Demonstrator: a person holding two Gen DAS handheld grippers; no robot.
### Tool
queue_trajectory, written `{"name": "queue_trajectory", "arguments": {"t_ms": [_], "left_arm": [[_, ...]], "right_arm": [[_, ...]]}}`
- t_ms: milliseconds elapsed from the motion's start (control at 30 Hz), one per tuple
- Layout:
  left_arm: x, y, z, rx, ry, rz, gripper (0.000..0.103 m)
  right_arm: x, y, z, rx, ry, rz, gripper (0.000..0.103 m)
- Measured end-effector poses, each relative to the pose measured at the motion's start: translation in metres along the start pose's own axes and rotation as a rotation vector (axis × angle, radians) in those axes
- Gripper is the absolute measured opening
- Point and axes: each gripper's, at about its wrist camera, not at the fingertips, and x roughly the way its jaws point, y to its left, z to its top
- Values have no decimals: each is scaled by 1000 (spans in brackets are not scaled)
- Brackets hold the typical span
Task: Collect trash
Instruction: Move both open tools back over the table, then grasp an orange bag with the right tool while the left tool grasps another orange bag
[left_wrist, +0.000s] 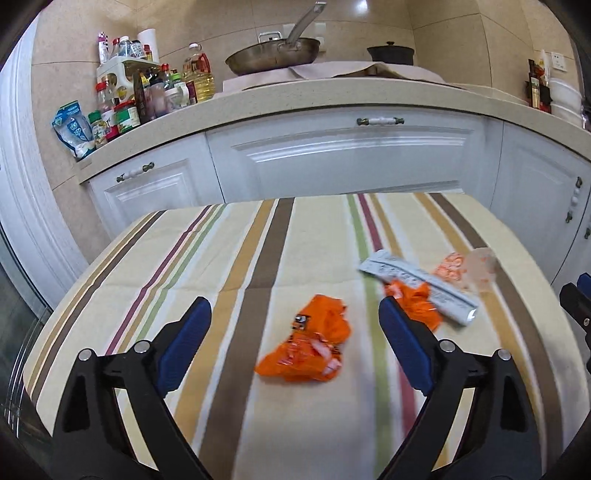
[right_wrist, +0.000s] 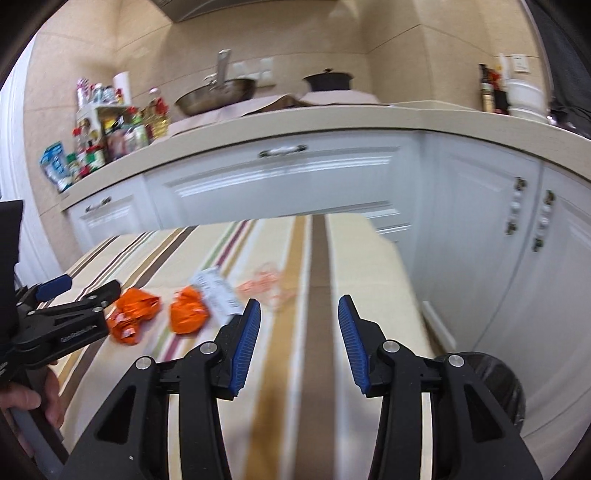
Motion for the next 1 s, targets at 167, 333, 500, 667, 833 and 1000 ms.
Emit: {"name": "queue_trajectory", "arguments": {"t_ms": [167,333,500,667,833,1000], "left_arm": [[25,4,-5,57,40,-12,90],[45,10,-9,48,94,-74,71],[45,22,-11,23,91,-110,37],[47,45,-12,-38,109,-107,24],[44,67,-13,-80,109,-85,23],[44,80,-16,-106,117,-80,23]], "right_arm": [[13,31,1,-42,29,36,44],[27,56,2,-72,55,62,44],[42,80,3,-105,83,89,47],[59,99,2,-134,127,97,48],[73,106,2,-138,178,82,48],[90,113,0,-154,252,62,48]]}}
